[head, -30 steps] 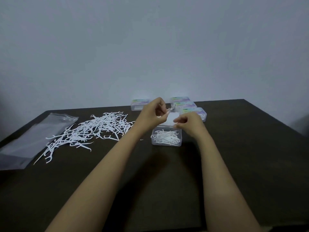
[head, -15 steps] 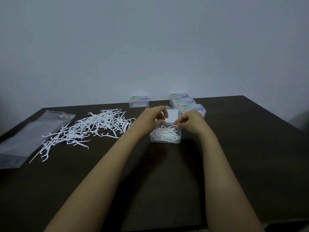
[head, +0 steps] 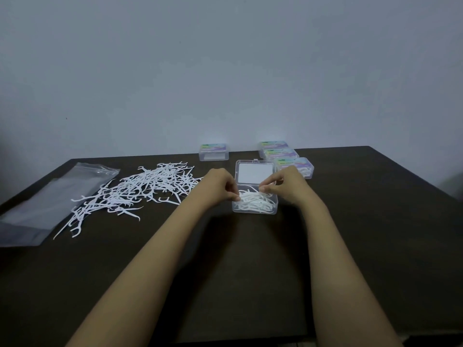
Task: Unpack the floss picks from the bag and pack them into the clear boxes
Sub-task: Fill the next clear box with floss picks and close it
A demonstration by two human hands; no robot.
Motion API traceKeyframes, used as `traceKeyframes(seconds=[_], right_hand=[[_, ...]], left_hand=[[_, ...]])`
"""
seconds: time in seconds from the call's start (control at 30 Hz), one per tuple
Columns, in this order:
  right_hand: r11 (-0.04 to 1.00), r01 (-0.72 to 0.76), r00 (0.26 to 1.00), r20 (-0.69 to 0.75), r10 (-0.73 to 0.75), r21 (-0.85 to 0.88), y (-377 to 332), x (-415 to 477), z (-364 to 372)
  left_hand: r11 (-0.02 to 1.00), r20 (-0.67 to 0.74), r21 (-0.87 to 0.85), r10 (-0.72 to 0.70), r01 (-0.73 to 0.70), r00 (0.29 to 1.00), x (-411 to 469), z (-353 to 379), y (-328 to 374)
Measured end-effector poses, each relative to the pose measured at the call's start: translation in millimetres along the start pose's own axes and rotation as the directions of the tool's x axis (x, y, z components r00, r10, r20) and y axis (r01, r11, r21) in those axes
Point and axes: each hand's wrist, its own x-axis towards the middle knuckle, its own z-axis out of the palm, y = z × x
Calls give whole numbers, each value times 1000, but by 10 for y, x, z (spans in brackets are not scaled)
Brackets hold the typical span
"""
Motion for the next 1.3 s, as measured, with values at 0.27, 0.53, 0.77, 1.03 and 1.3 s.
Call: traceKeyframes(seconds=[0.27, 0.53, 0.77, 1.03, 1.3], right_hand=[[993, 41, 999, 1, -41, -108, 24, 51, 71], [979, 9, 1000, 18, -6, -203, 5, 32, 109], [971, 74, 982, -151, -111, -229, -92, -12, 98], [884, 430, 899, -2, -438, -186, -381, -117, 430], [833, 498, 816, 456, -355, -242, -637, -370, 1114]], left_hand=[[996, -34, 81, 51, -48, 998, 37, 124, 106], [998, -140, 69, 18, -9, 990, 24, 201, 82], [1000, -242, -23, 8, -14, 970, -8, 93, -46], [992, -227, 2, -121, 125, 966, -291, -224, -479], [805, -357, 154, -495, 573, 792, -835, -362, -1111]])
